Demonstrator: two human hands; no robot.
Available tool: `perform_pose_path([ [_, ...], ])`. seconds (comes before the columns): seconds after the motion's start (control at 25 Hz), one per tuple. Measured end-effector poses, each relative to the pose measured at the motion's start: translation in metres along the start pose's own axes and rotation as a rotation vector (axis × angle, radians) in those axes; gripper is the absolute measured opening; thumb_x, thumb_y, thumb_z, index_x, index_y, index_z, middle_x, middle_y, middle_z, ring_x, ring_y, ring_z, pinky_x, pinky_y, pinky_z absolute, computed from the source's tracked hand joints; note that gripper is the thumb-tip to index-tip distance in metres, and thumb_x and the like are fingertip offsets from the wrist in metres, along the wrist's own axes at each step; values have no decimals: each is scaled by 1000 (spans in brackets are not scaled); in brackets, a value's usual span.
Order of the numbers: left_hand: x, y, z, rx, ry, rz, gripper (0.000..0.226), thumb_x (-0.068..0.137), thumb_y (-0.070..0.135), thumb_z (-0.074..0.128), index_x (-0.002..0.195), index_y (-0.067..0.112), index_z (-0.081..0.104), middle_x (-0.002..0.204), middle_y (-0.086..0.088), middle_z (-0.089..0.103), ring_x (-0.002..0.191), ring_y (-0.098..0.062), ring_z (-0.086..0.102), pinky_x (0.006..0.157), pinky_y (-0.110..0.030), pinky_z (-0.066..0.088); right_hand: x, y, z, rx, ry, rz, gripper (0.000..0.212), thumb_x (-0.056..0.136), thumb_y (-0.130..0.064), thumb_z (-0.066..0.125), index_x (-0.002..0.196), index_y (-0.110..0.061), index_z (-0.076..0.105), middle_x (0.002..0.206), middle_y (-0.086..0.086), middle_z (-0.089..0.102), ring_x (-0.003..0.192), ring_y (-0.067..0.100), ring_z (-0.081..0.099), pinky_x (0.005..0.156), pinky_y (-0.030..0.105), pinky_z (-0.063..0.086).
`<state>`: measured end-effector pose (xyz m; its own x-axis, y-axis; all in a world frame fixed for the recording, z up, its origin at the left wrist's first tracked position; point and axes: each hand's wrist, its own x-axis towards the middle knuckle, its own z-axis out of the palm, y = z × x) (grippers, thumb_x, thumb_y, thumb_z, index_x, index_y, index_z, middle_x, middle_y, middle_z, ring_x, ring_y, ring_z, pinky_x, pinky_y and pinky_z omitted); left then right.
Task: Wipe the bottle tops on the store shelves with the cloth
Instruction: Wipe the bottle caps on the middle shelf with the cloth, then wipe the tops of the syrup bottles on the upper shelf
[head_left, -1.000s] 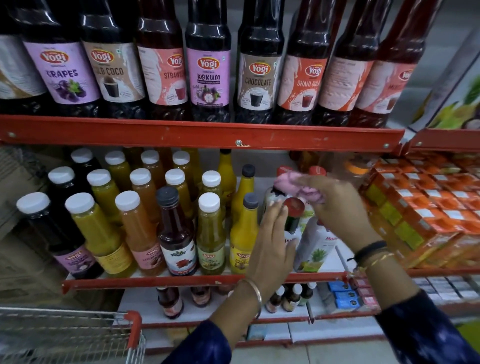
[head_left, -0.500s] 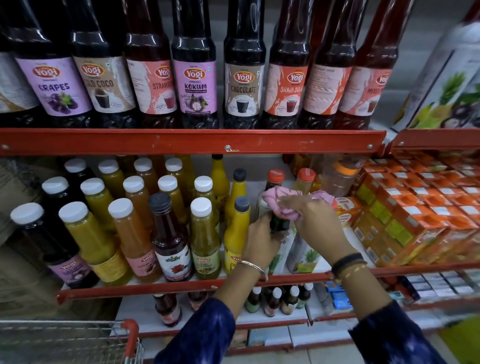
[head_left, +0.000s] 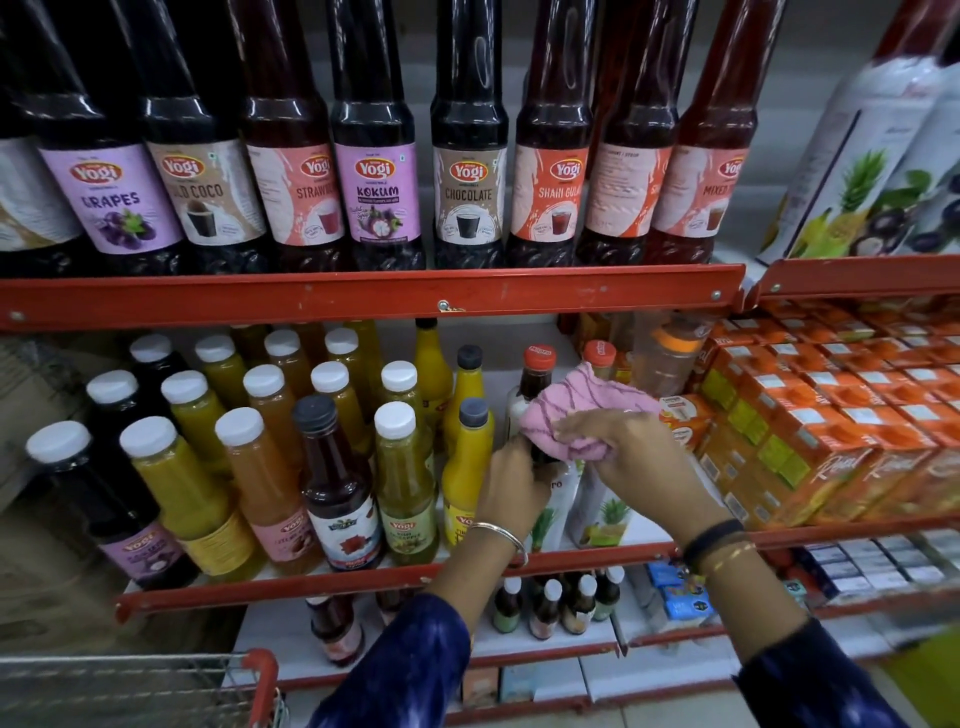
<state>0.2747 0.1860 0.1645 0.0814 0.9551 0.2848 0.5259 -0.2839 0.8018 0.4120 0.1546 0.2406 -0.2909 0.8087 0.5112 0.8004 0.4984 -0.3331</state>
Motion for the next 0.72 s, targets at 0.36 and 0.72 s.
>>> perform_pose_path([
  [0.36,0,60,-113,283,255,349,34,92,27,46,123,13,48,124,-6,54,116,-20,51,98,-23,37,47,-14,-69,443,895,300,19,80,3,58,89,-10,69,76,4,66,66,3,58,62,27,47],
  [0.72,189,248,-273,481,423,495,35,88,5,36,115,1,59,127,-21,59,121,-32,52,102,-34,37,216,-110,-85,21,915,-345,52,73,19,48,121,1,57,127,21,58,120,28,53,106,34,38],
])
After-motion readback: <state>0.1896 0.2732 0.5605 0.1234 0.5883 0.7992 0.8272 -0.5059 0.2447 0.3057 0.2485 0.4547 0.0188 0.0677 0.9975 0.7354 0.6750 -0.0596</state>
